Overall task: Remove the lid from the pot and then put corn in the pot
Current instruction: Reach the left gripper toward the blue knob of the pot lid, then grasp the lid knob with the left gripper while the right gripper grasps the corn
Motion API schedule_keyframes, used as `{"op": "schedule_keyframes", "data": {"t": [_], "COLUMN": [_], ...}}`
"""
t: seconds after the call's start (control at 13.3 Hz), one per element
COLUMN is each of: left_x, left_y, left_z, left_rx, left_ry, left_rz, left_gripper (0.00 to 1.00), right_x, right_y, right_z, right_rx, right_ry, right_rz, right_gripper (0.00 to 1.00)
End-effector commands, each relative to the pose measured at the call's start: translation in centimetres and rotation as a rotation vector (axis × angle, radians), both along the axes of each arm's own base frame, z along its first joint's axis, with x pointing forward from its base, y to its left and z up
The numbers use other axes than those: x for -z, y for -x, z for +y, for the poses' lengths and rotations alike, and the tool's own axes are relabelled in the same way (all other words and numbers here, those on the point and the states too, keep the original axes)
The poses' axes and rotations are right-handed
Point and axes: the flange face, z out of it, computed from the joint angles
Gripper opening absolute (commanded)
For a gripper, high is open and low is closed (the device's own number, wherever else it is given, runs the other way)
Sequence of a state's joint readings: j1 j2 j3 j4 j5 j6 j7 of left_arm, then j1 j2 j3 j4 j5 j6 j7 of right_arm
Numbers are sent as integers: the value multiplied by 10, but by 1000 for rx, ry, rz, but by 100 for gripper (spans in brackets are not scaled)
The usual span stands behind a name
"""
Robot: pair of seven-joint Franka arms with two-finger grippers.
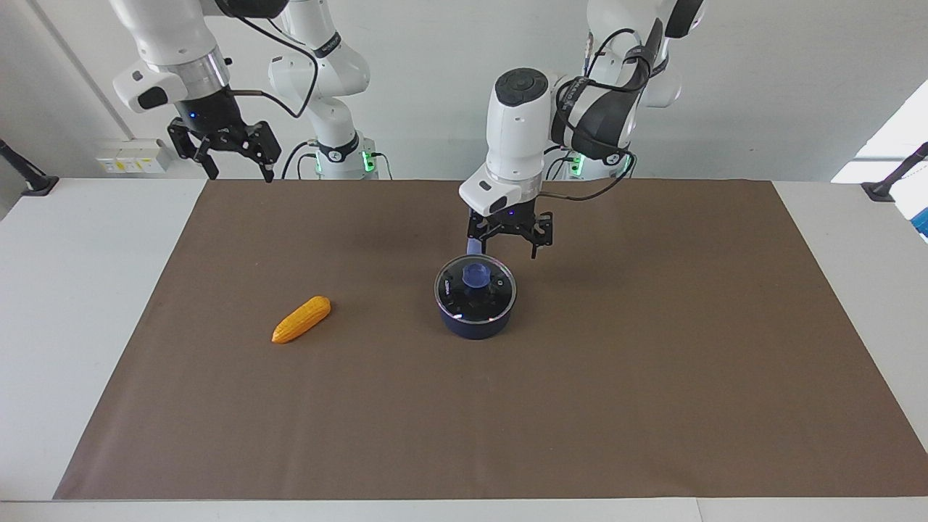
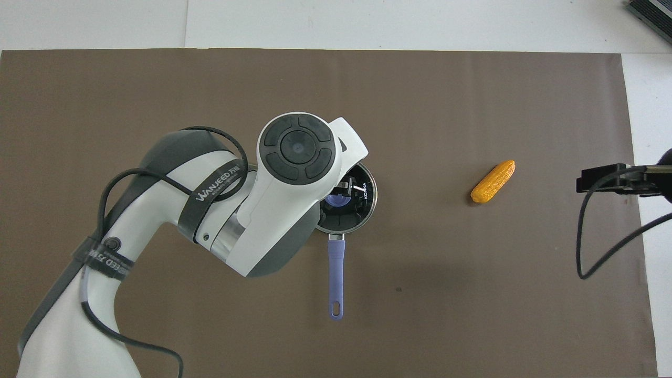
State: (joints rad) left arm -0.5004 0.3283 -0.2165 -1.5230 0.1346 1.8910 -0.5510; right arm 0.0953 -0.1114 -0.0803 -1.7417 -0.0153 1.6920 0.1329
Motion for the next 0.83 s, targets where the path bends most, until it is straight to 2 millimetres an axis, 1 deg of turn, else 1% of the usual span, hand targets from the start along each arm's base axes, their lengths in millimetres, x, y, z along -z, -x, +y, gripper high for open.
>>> {"op": "schedule_keyframes", "data": {"t": [0.0,0.08,0.15,0.23,0.3,0.38,0.45,0.53,0.75], "left_x": [12,17,27,31,37,45,53,57,72], "left_y": [2,2,-1,-4,-5,-5,-4,-3,-5], "left_z": [-23,-25,-27,-30,-31,-32,-32,-32,-34], "left_rx": [-45,-46,-57,-79,-91,-92,-90,-90,-95], "left_ry": [25,26,35,58,61,55,48,43,48], "left_rz": [-44,-42,-36,-53,-52,-43,-35,-31,-32], "left_gripper": [100,100,100,100,100,100,100,100,100], "right_x": [55,74,94,113,137,156,171,188,238], "right_y": [-8,-17,-29,-40,-51,-59,-64,-67,-69], "right_z": [1,4,5,5,6,8,17,21,22], "right_rx": [81,114,152,181,216,257,284,310,427], "right_ry": [-2,-1,0,1,3,5,4,3,8], "right_rz": [22,30,25,27,40,43,35,31,52], "right_gripper": [100,100,100,100,100,100,100,100,100]}}
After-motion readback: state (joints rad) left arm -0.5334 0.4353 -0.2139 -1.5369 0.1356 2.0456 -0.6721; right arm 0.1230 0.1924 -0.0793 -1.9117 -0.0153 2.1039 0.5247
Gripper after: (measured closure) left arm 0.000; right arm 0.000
